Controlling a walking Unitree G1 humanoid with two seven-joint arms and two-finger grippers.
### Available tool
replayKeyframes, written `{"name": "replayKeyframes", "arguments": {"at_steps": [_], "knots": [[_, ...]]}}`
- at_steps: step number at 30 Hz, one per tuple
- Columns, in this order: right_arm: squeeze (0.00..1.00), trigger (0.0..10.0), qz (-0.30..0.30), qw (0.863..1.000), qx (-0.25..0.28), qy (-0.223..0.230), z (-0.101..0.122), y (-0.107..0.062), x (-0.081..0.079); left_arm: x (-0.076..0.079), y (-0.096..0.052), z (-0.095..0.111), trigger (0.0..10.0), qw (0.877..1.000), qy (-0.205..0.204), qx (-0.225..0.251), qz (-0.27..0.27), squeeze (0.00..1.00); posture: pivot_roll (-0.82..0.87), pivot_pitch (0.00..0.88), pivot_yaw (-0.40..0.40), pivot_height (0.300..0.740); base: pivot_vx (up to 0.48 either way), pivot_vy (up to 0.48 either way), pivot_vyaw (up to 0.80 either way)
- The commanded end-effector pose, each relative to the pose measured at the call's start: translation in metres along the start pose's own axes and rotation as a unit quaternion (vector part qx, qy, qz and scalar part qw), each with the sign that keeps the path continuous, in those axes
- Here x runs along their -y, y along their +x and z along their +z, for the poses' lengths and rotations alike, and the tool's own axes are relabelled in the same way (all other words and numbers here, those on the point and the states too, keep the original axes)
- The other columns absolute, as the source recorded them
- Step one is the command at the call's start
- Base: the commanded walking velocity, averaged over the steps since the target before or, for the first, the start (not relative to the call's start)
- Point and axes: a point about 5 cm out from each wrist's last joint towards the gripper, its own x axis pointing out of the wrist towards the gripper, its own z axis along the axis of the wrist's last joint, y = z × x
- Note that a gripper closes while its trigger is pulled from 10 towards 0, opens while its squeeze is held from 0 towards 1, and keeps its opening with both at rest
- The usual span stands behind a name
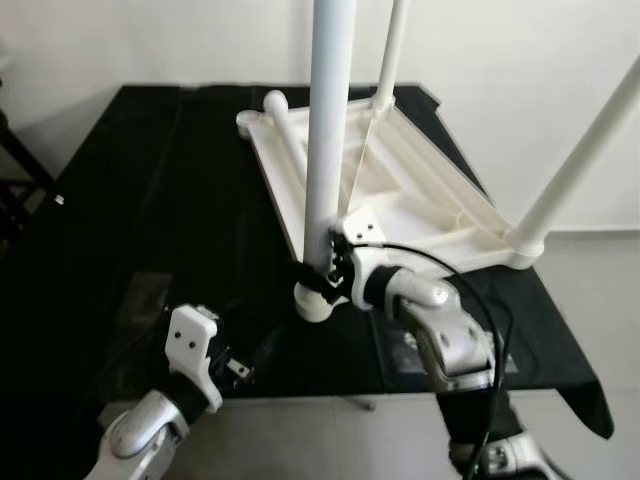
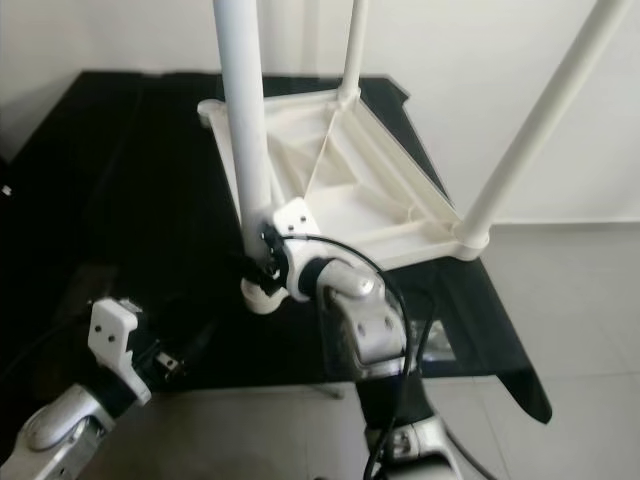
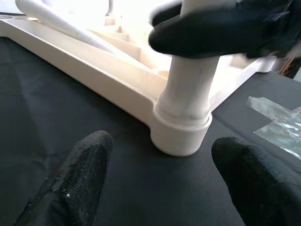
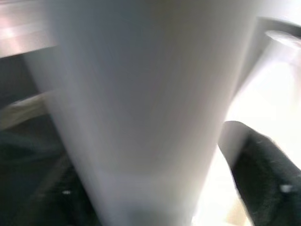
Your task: Building children table
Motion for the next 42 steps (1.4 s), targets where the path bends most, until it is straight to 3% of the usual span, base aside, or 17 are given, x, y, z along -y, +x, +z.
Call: {"name": "replayKeyframes", "arguments": {"at_steps": [1,2,3,5,7,12,15,17,18,29,35,37,38,39,40,42], "knots": [[0.91,10.0,0.097,0.994,0.021,-0.032,0.009,-0.001,-0.003,0.003,-0.001,0.0,10.0,1.0,-0.004,-0.003,0.001,0.0,-0.13,0.139,-0.066,0.74,0.0,0.0,0.0],[0.91,10.0,0.131,0.99,0.024,-0.048,0.013,-0.005,-0.001,0.003,-0.002,0.0,10.0,1.0,-0.004,-0.002,0.001,0.0,-0.12,0.142,-0.066,0.74,0.0,0.0,0.0],[0.0,10.0,0.164,0.985,0.028,-0.048,0.017,-0.008,0.001,0.004,-0.002,0.001,10.0,1.0,-0.004,-0.002,0.001,0.0,-0.12,0.149,-0.069,0.74,0.0,0.0,0.0],[0.0,10.0,0.184,0.981,0.031,-0.047,0.02,-0.011,0.003,0.005,-0.003,0.001,10.0,1.0,-0.005,-0.002,0.001,0.0,-0.12,0.149,-0.069,0.74,0.0,0.0,0.0],[0.0,10.0,0.21,0.976,0.032,-0.045,0.029,-0.01,0.018,0.007,-0.005,0.002,10.0,1.0,-0.005,-0.001,0.003,0.0,-0.1,0.165,-0.075,0.74,0.0,0.0,0.0],[0.0,10.0,0.221,0.973,0.034,-0.049,0.035,-0.008,0.027,0.008,-0.006,0.003,10.0,1.0,-0.006,-0.001,0.004,0.0,-0.09,0.177,-0.076,0.74,0.0,0.0,0.0],[0.0,9.7,0.225,0.972,0.056,-0.04,0.047,-0.004,0.046,0.013,-0.011,0.006,10.0,1.0,-0.008,-0.002,0.004,0.0,-0.07,0.206,-0.081,0.74,0.0,0.0,0.0],[0.0,9.7,0.23,0.971,0.059,-0.037,0.048,-0.004,0.048,0.015,-0.012,0.006,10.0,1.0,-0.009,-0.002,0.003,0.0,-0.07,0.207,-0.081,0.74,0.0,0.0,0.0],[0.0,0.0,0.241,0.968,0.059,-0.037,0.049,-0.006,0.049,0.016,-0.013,0.007,10.0,1.0,-0.011,-0.003,0.002,0.0,-0.07,0.215,-0.082,0.74,0.0,0.0,0.0],[0.0,0.0,0.267,0.961,0.054,-0.041,0.049,-0.011,0.054,0.018,-0.013,0.008,10.0,1.0,-0.015,-0.004,0.0,0.0,-0.07,0.22,-0.084,0.74,0.0,0.0,0.0],[0.0,0.0,0.254,0.964,0.053,-0.057,0.042,-0.023,0.053,0.017,-0.011,0.007,10.0,1.0,-0.017,-0.003,0.0,0.0,-0.1,0.208,-0.08,0.74,0.0,0.0,0.0],[0.0,0.0,0.185,0.981,0.045,-0.046,0.019,-0.029,0.039,0.016,-0.01,0.008,10.0,1.0,-0.018,-0.002,0.001,0.0,-0.13,0.208,-0.082,0.74,0.0,0.0,0.0],[0.0,0.0,0.185,0.981,0.045,-0.046,0.019,-0.029,0.039,0.016,-0.01,0.008,10.0,1.0,-0.018,-0.002,0.001,0.0,-0.13,0.208,-0.082,0.74,0.0,0.0,0.0],[0.0,0.0,0.115,0.992,0.043,-0.03,0.006,-0.021,0.026,0.015,-0.01,0.008,10.0,1.0,-0.019,-0.002,0.001,0.0,-0.14,0.207,-0.082,0.74,0.0,0.0,0.0],[0.0,0.0,-0.125,0.991,0.035,0.028,-0.013,-0.008,0.016,0.013,-0.01,0.008,10.0,1.0,-0.019,-0.002,0.0,0.0,-0.16,0.208,-0.068,0.74,0.0,0.0,0.0],[0.0,0.0,-0.125,0.991,0.035,0.028,-0.013,-0.008,0.016,0.013,-0.01,0.008,10.0,1.0,-0.019,-0.002,0.0,0.0,-0.16,0.208,-0.068,0.74,0.0,0.0,0.0]]}}
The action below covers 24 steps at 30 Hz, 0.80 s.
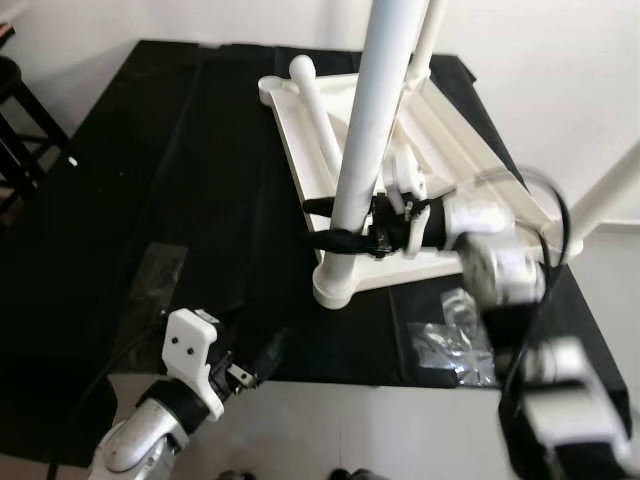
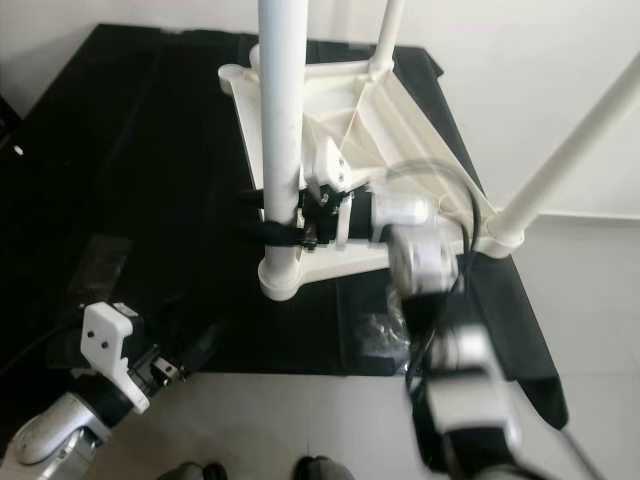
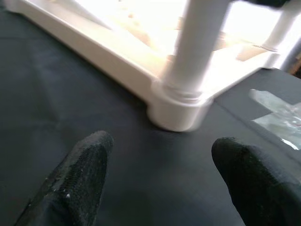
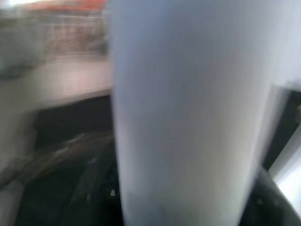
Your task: Building children table
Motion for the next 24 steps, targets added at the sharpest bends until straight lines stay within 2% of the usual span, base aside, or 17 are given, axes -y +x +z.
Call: {"name": "replayKeyframes", "arguments": {"at_steps": [1,2,3,4,5,6,7,12,13,15,16,17,18,20,22,23,24], "knots": [[0.0,0.0,-0.269,0.956,-0.118,0.017,-0.04,-0.023,0.01,0.002,-0.002,-0.006,10.0,1.0,-0.015,-0.012,-0.007,0.0,-0.16,0.207,-0.063,0.74,0.0,0.0,0.0],[0.0,0.0,-0.27,0.951,-0.142,0.047,-0.053,-0.025,-0.016,0.001,-0.001,-0.005,10.0,1.0,-0.016,-0.012,-0.009,0.0,-0.16,0.204,-0.047,0.74,0.0,0.0,0.0],[0.0,0.0,-0.27,0.951,-0.142,0.047,-0.053,-0.025,-0.016,0.001,-0.001,-0.005,10.0,1.0,-0.016,-0.012,-0.009,0.0,-0.16,0.204,-0.047,0.74,0.0,0.0,0.0],[0.0,0.0,-0.225,0.96,-0.153,0.058,-0.059,-0.02,-0.038,0.0,0.001,-0.006,10.0,1.0,-0.015,-0.013,-0.014,0.0,-0.16,0.183,-0.042,0.74,0.0,0.0,0.0],[0.0,0.0,-0.225,0.96,-0.153,0.058,-0.059,-0.02,-0.038,0.0,0.001,-0.006,10.0,1.0,-0.015,-0.013,-0.014,0.0,-0.16,0.183,-0.042,0.74,0.0,0.0,0.0],[0.0,0.0,-0.162,0.974,-0.15,0.056,-0.059,-0.012,-0.048,-0.001,0.002,-0.007,10.0,1.0,-0.014,-0.016,-0.017,0.0,-0.16,0.177,-0.043,0.74,0.0,0.0,0.0],[0.0,0.0,-0.131,0.979,-0.15,0.055,-0.058,-0.006,-0.051,-0.002,0.003,-0.009,10.0,1.0,-0.014,-0.018,-0.02,0.0,-0.16,0.165,-0.047,0.74,0.0,0.0,0.0],[0.0,0.2,-0.137,0.978,-0.15,0.051,-0.055,-0.001,-0.047,-0.004,0.003,-0.011,10.0,0.999,-0.012,-0.022,-0.021,0.0,-0.15,0.154,-0.041,0.74,0.0,0.0,0.0],[0.0,10.0,-0.143,0.976,-0.155,0.052,-0.054,0.0,-0.048,-0.005,0.003,-0.011,10.0,1.0,-0.009,-0.023,-0.017,0.0,-0.15,0.15,-0.038,0.74,0.0,0.0,0.0],[0.0,10.0,-0.158,0.973,-0.16,0.052,-0.052,0.0,-0.05,-0.006,0.002,-0.012,10.0,1.0,-0.008,-0.023,-0.015,0.0,-0.15,0.15,-0.038,0.74,0.0,0.0,0.0],[0.28,10.0,-0.163,0.972,-0.158,0.057,-0.048,0.001,-0.051,-0.007,0.002,-0.012,10.0,1.0,-0.007,-0.024,-0.013,0.0,-0.14,0.142,-0.036,0.74,0.0,0.0,0.0],[0.28,10.0,-0.165,0.972,-0.155,0.061,-0.045,0.002,-0.051,-0.008,0.002,-0.012,10.0,1.0,-0.006,-0.024,-0.013,0.0,-0.14,0.142,-0.036,0.74,0.0,0.0,0.0],[1.0,10.0,-0.156,0.975,-0.144,0.068,-0.038,0.004,-0.049,-0.008,0.002,-0.013,10.0,1.0,-0.006,-0.025,-0.013,0.0,-0.14,0.138,-0.034,0.74,0.0,0.0,0.0],[1.0,10.0,-0.148,0.977,-0.137,0.073,-0.033,0.006,-0.047,-0.008,0.002,-0.013,10.0,1.0,-0.006,-0.025,-0.014,0.0,-0.14,0.138,-0.034,0.74,0.0,0.0,0.0],[1.0,10.0,-0.046,0.993,-0.072,0.081,-0.009,0.014,-0.04,-0.008,0.004,-0.013,10.0,1.0,-0.006,-0.025,-0.018,0.0,-0.14,0.135,-0.033,0.74,0.0,0.0,0.0],[1.0,10.0,-0.01,0.996,-0.053,0.076,-0.003,0.015,-0.038,-0.008,0.004,-0.014,10.0,0.999,-0.006,-0.025,-0.019,0.0,-0.14,0.135,-0.033,0.74,0.0,0.0,0.0],[1.0,10.0,-0.01,0.996,-0.053,0.076,-0.003,0.015,-0.038,-0.008,0.004,-0.014,10.0,0.999,-0.006,-0.025,-0.019,0.0,-0.14,0.135,-0.033,0.74,0.0,0.0,0.0]]}}
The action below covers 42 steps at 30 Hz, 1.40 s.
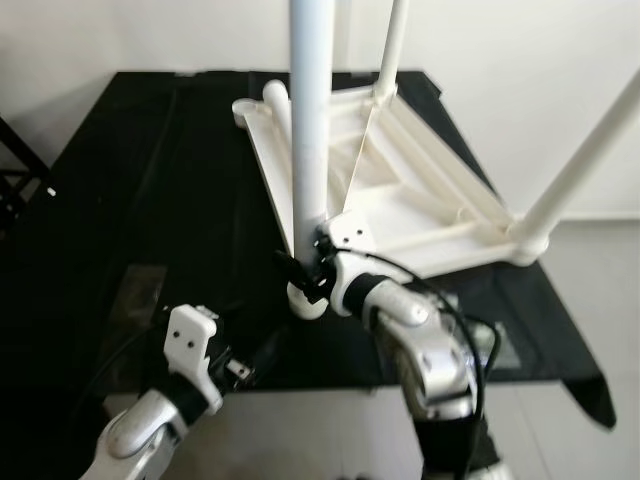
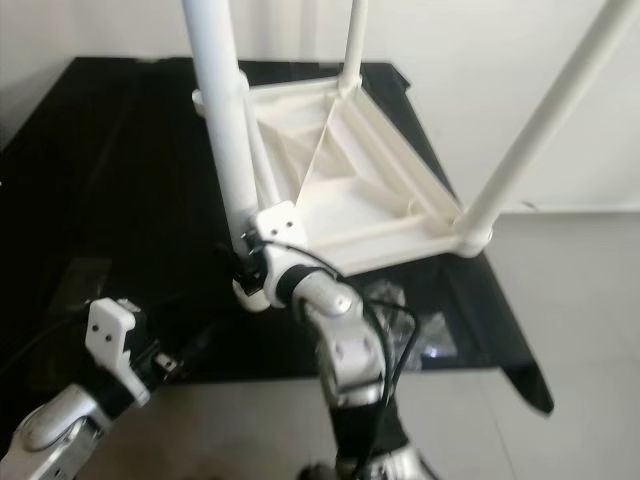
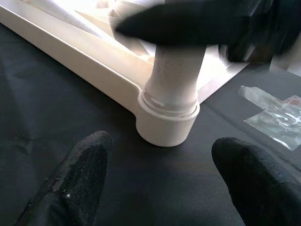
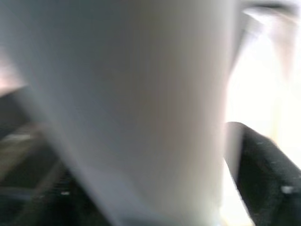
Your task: Building children table
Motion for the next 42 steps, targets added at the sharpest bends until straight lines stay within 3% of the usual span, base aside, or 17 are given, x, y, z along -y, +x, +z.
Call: {"name": "replayKeyframes", "arguments": {"at_steps": [1,2,3,4,6,7,14,16,22,23,30,35,37,38,39,41,42], "knots": [[1.0,10.0,0.109,0.993,0.039,-0.025,0.015,-0.001,-0.008,-0.001,-0.002,-0.004,10.0,1.0,0.001,-0.008,-0.003,0.0,-0.14,0.136,-0.033,0.74,0.0,0.0,0.0],[1.0,10.0,0.109,0.993,0.039,-0.025,0.015,-0.001,-0.008,-0.001,-0.002,-0.004,10.0,1.0,0.001,-0.008,-0.003,0.0,-0.14,0.136,-0.033,0.74,0.0,0.0,0.0],[1.0,10.0,0.156,0.986,0.04,-0.044,0.019,-0.006,-0.008,0.0,-0.002,-0.004,10.0,1.0,0.001,-0.008,-0.003,0.0,-0.14,0.136,-0.034,0.74,0.0,0.0,0.0],[0.38,10.0,0.245,0.963,0.011,-0.112,0.019,-0.018,-0.001,0.0,-0.002,-0.004,10.0,1.0,0.001,-0.008,-0.004,0.0,-0.13,0.139,-0.039,0.74,0.0,0.0,0.0],[0.38,10.0,0.245,0.963,0.011,-0.112,0.019,-0.018,-0.001,0.0,-0.002,-0.004,10.0,1.0,0.001,-0.008,-0.004,0.0,-0.13,0.139,-0.039,0.74,0.0,0.0,0.0],[0.0,10.0,0.299,0.945,-0.02,-0.132,0.022,-0.026,0.016,0.002,-0.004,-0.003,10.0,1.0,0.0,-0.007,-0.002,0.0,-0.12,0.149,-0.039,0.74,0.0,0.0,0.0],[0.0,10.0,0.324,0.936,-0.041,-0.135,0.033,-0.024,0.039,0.004,-0.007,-0.002,10.0,1.0,-0.002,-0.008,-0.004,0.0,-0.11,0.167,-0.035,0.74,0.0,0.0,0.0],[0.0,10.0,0.335,0.933,-0.034,-0.127,0.046,-0.019,0.054,0.006,-0.009,-0.002,10.0,1.0,-0.004,-0.011,-0.008,0.0,-0.1,0.174,-0.032,0.74,0.0,0.0,0.0],[0.0,10.0,0.358,0.928,-0.016,-0.105,0.056,-0.017,0.064,0.008,-0.01,-0.001,10.0,1.0,-0.004,-0.011,-0.009,0.0,-0.1,0.178,-0.033,0.74,0.0,0.0,0.0],[0.0,0.0,0.37,0.924,-0.021,-0.098,0.056,-0.017,0.068,0.008,-0.01,-0.001,10.0,1.0,-0.004,-0.012,-0.009,0.0,-0.09,0.179,-0.034,0.74,0.0,0.0,0.0],[0.0,0.0,0.389,0.916,-0.029,-0.088,0.052,-0.019,0.072,0.009,-0.01,-0.001,10.0,1.0,-0.004,-0.013,-0.008,0.0,-0.09,0.181,-0.036,0.74,0.0,0.0,0.0],[0.0,0.0,0.379,0.921,-0.028,-0.083,0.045,-0.026,0.077,0.009,-0.01,-0.001,10.0,1.0,-0.004,-0.013,-0.008,0.0,-0.1,0.18,-0.033,0.74,0.0,0.0,0.0],[0.0,0.0,0.337,0.937,-0.022,-0.09,0.036,-0.033,0.079,0.009,-0.009,-0.001,10.0,1.0,-0.005,-0.012,-0.008,0.0,-0.11,0.178,-0.032,0.74,0.0,0.0,0.0],[0.0,0.0,0.337,0.937,-0.022,-0.09,0.036,-0.033,0.079,0.009,-0.009,-0.001,10.0,1.0,-0.005,-0.012,-0.008,0.0,-0.11,0.178,-0.032,0.74,0.0,0.0,0.0],[0.0,0.0,0.276,0.957,-0.025,-0.089,0.023,-0.038,0.077,0.008,-0.009,-0.001,10.0,1.0,-0.006,-0.011,-0.008,0.0,-0.12,0.177,-0.033,0.74,0.0,0.0,0.0],[0.0,0.0,0.25,0.964,-0.029,-0.088,0.018,-0.04,0.074,0.008,-0.009,-0.001,10.0,1.0,-0.006,-0.011,-0.008,0.0,-0.12,0.177,-0.033,0.74,0.0,0.0,0.0],[0.0,0.0,0.199,0.976,-0.043,-0.079,0.004,-0.039,0.065,0.007,-0.009,-0.001,10.0,1.0,-0.006,-0.011,-0.009,0.0,-0.13,0.17,-0.04,0.74,0.0,0.0,0.0]]}}
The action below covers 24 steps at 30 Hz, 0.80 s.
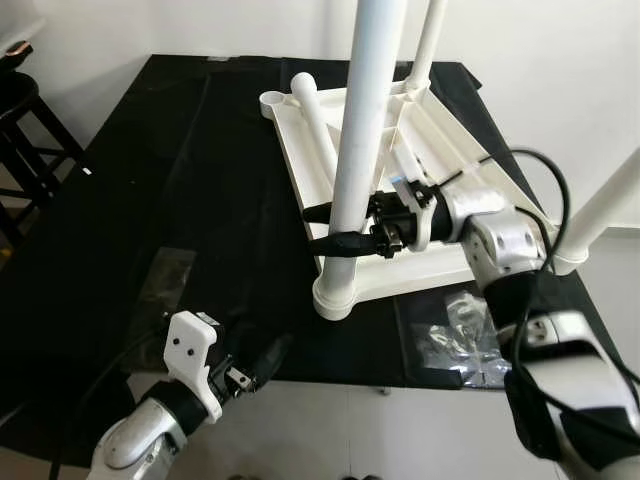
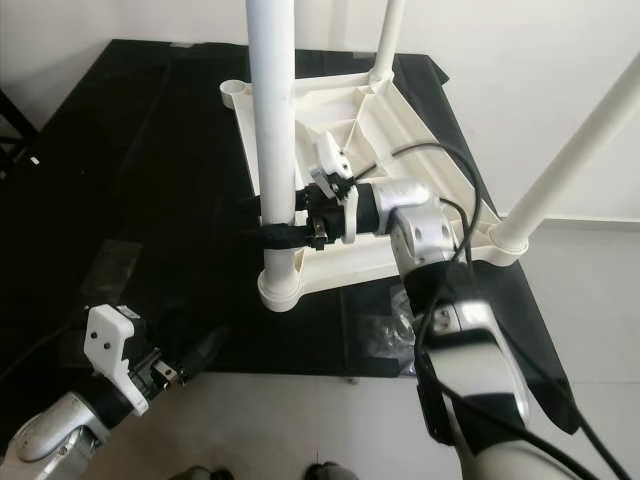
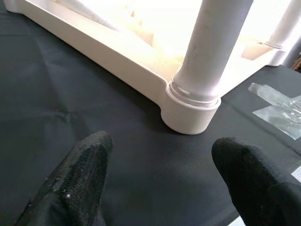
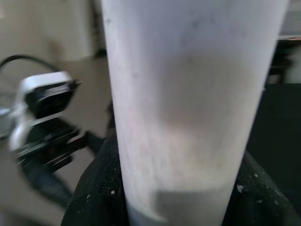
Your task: Building children table
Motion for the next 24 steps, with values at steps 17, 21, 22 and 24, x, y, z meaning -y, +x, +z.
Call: {"name": "replayKeyframes", "arguments": {"at_steps": [17,21,22,24], "knots": [[0.0,1.9,-0.418,0.896,-0.115,0.095,-0.07,0.021,-0.039,-0.01,0.004,-0.006,10.0,1.0,0.007,-0.011,-0.002,0.0,-0.13,0.123,-0.047,0.74,0.0,0.0,0.0],[0.0,10.0,-0.407,0.901,-0.115,0.101,-0.062,0.029,-0.04,-0.011,0.003,-0.006,10.0,1.0,0.008,-0.011,0.0,0.0,-0.13,0.125,-0.046,0.74,0.0,0.0,0.0],[0.23,10.0,-0.397,0.905,-0.103,0.113,-0.057,0.032,-0.04,-0.01,0.004,-0.006,10.0,1.0,0.007,-0.01,-0.003,0.0,-0.14,0.128,-0.043,0.74,0.0,0.0,0.0],[0.56,10.0,-0.395,0.905,-0.093,0.124,-0.052,0.033,-0.038,-0.01,0.004,-0.006,10.0,1.0,0.006,-0.01,-0.005,0.0,-0.14,0.128,-0.043,0.74,0.0,0.0,0.0]]}}
